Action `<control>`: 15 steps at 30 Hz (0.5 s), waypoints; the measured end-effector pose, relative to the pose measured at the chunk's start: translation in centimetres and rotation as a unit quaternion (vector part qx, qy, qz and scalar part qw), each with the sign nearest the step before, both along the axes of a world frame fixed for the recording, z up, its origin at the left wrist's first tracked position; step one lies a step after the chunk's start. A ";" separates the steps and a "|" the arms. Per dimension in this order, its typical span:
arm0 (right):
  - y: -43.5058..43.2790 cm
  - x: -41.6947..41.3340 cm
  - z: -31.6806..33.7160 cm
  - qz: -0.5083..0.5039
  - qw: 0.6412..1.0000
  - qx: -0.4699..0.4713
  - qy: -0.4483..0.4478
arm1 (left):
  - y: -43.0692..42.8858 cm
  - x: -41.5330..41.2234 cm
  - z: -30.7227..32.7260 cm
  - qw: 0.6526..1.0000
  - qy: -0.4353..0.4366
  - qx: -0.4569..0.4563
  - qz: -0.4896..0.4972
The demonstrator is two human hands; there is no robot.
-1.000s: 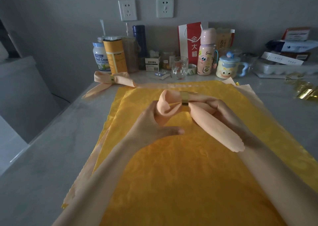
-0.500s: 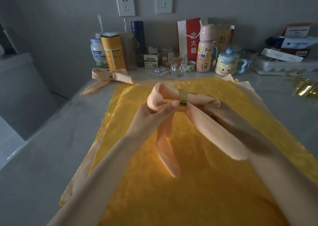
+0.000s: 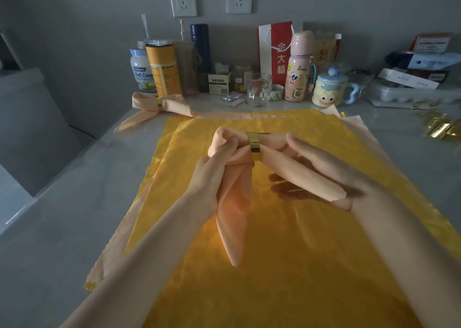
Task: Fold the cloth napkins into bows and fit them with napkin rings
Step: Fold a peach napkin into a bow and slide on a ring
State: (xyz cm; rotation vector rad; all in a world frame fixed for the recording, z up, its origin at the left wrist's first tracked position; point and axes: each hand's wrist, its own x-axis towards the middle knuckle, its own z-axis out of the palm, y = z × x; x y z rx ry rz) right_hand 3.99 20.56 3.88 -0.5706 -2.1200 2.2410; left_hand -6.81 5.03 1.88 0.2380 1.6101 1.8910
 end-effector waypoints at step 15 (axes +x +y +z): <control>-0.1 -1.2 -0.7 -0.198 0.972 0.097 0.086 | 0.9 0.0 -0.5 0.996 -0.070 0.044 0.016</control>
